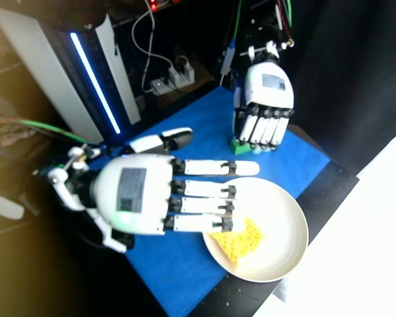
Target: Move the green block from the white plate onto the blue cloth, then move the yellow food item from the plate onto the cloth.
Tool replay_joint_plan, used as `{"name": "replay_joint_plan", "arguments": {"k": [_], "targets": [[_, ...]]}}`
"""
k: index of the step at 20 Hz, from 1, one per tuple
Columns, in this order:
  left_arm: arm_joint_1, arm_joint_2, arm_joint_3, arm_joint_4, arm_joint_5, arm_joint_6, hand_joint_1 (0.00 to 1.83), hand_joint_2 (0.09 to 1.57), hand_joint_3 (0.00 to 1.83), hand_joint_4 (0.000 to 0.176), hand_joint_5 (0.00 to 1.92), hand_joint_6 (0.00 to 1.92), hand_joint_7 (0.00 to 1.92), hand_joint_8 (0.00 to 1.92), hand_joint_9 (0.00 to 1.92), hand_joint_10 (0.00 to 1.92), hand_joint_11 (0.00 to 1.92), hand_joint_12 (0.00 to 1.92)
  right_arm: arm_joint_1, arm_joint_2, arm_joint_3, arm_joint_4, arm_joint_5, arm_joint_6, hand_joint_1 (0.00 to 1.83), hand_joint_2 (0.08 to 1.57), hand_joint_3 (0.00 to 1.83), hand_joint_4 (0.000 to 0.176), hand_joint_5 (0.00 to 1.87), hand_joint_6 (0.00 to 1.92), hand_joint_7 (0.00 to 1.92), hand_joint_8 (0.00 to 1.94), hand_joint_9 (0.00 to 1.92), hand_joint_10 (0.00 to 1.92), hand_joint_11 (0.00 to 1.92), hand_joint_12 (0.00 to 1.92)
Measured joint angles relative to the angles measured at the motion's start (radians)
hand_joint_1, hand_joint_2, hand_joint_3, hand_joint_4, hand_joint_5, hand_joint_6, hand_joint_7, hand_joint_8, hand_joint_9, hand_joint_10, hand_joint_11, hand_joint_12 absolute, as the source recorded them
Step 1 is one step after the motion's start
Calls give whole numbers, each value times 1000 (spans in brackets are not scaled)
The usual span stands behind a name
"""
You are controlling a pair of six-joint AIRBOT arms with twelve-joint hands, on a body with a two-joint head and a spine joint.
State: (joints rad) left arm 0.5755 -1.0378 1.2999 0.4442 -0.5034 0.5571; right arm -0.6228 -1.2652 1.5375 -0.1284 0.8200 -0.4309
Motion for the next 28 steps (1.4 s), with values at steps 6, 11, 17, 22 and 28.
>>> {"name": "replay_joint_plan", "arguments": {"k": [6, 11, 17, 22, 28], "targets": [[0, 14, 23, -73, -11, 40, 840, 864, 3, 64, 281, 0, 386, 0, 366, 0, 25, 715, 19, -29, 64, -39, -91, 0, 547, 807, 0, 83, 218, 3, 405, 8, 354, 17, 0, 1041], [-11, 31, 23, -93, 31, 71, 816, 798, 0, 38, 220, 1, 248, 0, 252, 2, 0, 563, 77, -58, 153, -75, -164, 1, 531, 863, 0, 82, 196, 0, 349, 0, 408, 2, 6, 1264], [-11, 33, 22, -93, 45, 72, 899, 867, 13, 22, 175, 0, 226, 7, 192, 4, 18, 416, 77, -151, 230, -95, -259, 1, 524, 879, 1, 51, 209, 0, 358, 1, 415, 5, 132, 1086], [-13, 33, 22, -93, 34, 72, 852, 862, 3, 0, 174, 1, 255, 11, 216, 9, 50, 425, 76, -217, 310, -187, -309, 4, 529, 858, 0, 43, 223, 1, 381, 1, 495, 8, 273, 1000], [-22, 33, 14, -93, 23, 72, 873, 846, 0, 14, 207, 2, 298, 3, 239, 4, 6, 548, 77, -280, 385, -256, -368, 3, 590, 846, 0, 47, 245, 0, 456, 5, 660, 26, 398, 1138]]}}
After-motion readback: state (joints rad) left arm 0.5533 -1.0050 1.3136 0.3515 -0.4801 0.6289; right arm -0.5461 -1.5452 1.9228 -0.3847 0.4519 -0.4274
